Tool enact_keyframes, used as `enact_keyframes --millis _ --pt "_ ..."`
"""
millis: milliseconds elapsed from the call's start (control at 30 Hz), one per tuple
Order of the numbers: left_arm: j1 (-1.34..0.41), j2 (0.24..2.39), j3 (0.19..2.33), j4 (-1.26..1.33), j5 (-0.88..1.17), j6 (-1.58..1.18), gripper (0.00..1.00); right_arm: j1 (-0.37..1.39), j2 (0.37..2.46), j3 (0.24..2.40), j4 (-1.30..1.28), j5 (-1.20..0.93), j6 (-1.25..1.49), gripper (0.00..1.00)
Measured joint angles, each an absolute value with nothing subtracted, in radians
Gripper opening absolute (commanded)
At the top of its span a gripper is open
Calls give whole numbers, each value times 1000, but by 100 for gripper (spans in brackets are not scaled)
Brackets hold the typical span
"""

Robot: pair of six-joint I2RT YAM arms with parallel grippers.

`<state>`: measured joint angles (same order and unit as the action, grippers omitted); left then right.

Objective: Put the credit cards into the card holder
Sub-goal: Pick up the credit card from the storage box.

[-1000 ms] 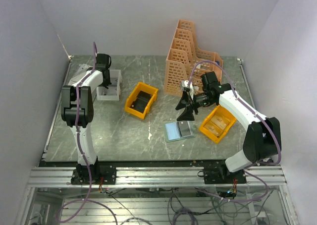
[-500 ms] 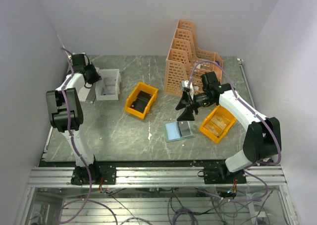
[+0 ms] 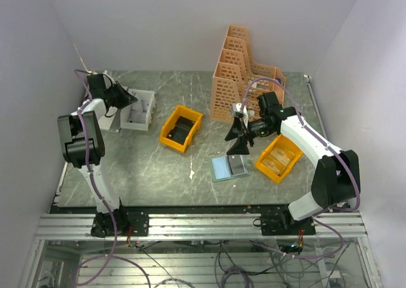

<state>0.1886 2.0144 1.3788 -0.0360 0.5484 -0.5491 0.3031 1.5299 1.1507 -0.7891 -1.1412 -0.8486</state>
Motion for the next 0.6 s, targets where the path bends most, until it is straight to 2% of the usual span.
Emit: enact_keyframes --millis 167,600 --pt "196 2022 1379 -25 573 -566 15 303 1530 1151 -790 -1141 -849 68" --pt "196 2026 1379 -75 580 -523 21 303 1530 1151 -792 -1141 -850 68"
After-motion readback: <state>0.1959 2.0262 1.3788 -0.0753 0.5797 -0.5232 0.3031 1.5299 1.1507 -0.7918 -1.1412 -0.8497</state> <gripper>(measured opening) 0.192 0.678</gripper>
